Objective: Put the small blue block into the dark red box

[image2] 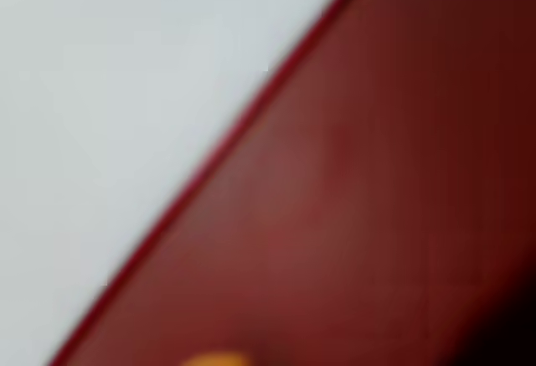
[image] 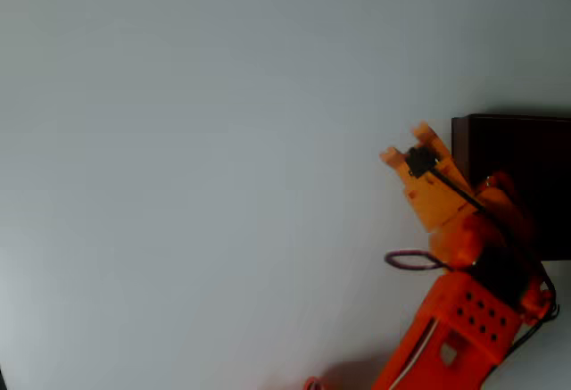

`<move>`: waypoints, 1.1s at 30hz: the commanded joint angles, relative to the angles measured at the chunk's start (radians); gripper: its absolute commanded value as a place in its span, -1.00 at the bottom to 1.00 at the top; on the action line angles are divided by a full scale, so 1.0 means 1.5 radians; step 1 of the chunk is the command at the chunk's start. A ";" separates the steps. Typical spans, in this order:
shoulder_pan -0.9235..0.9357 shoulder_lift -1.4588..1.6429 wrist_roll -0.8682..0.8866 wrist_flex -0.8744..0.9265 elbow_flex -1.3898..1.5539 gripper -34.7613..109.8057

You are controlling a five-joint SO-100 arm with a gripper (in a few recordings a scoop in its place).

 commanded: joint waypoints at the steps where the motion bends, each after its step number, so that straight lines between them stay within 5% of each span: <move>1: 0.001 0.126 -0.004 0.064 0.007 -0.24; 6: -0.071 0.394 -0.033 0.126 0.101 -0.31; 8: -0.114 0.513 -0.034 0.146 0.138 -0.51; 15: -0.294 0.801 0.039 0.218 0.312 -0.52; 25: -0.627 1.060 0.004 0.287 0.513 -0.52; 33: -0.767 1.068 -0.087 0.238 0.645 -0.52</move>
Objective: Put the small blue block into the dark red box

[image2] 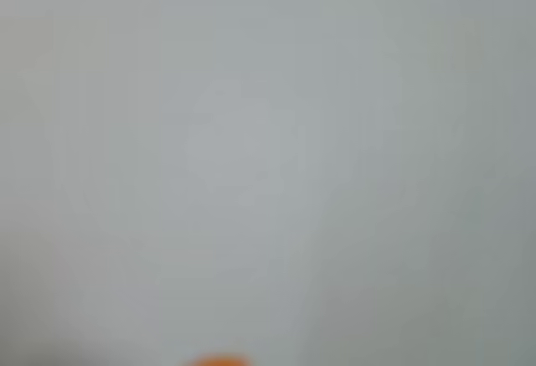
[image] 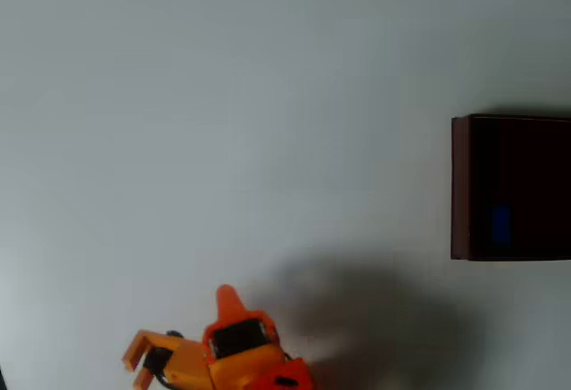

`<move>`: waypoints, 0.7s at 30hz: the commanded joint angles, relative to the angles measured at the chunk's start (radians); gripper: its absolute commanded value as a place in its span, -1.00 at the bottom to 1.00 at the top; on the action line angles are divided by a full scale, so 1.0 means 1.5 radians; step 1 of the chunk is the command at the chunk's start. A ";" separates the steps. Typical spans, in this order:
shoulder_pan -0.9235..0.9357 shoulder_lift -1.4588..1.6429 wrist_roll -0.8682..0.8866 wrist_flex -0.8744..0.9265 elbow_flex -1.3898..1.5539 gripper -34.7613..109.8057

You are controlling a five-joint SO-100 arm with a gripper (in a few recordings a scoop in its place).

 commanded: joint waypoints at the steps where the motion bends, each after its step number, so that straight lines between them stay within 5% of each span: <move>1: -0.036 0.006 -0.045 -0.017 0.048 -0.52; 21: -0.061 0.007 -0.076 -0.018 0.064 -0.52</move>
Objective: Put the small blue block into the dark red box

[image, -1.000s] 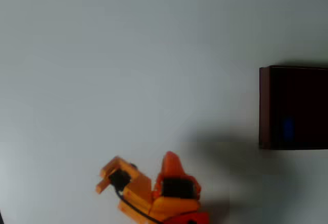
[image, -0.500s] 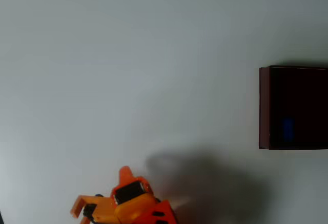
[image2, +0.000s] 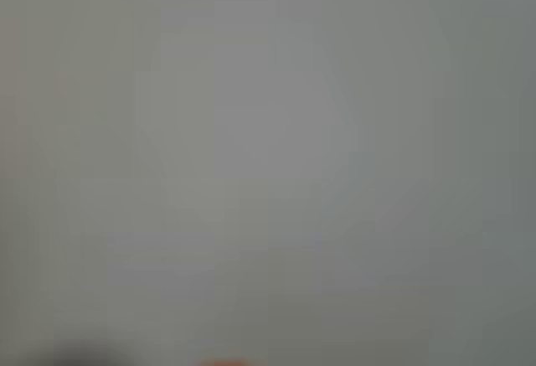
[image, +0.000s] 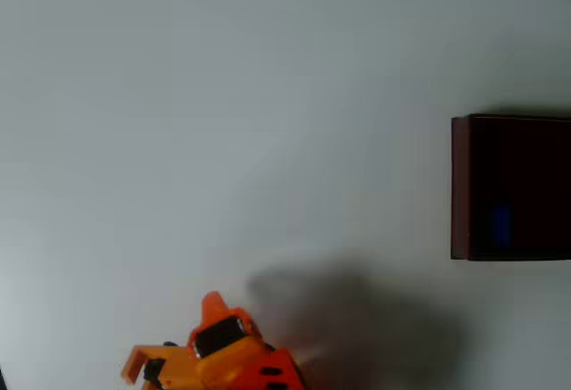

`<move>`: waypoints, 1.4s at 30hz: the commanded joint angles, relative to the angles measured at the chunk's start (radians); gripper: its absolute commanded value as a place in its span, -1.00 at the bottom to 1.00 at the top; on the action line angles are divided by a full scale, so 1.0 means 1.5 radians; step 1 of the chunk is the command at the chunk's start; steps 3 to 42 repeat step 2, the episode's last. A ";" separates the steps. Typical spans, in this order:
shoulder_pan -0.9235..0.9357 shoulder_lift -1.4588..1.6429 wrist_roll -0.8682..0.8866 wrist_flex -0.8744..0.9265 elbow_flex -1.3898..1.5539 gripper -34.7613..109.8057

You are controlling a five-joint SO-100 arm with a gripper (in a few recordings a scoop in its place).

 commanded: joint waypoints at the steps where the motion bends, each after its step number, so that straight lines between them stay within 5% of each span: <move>1: 0.000 0.008 -0.009 0.003 0.002 -0.52; 42: 0.002 0.008 -0.008 0.003 0.002 -0.52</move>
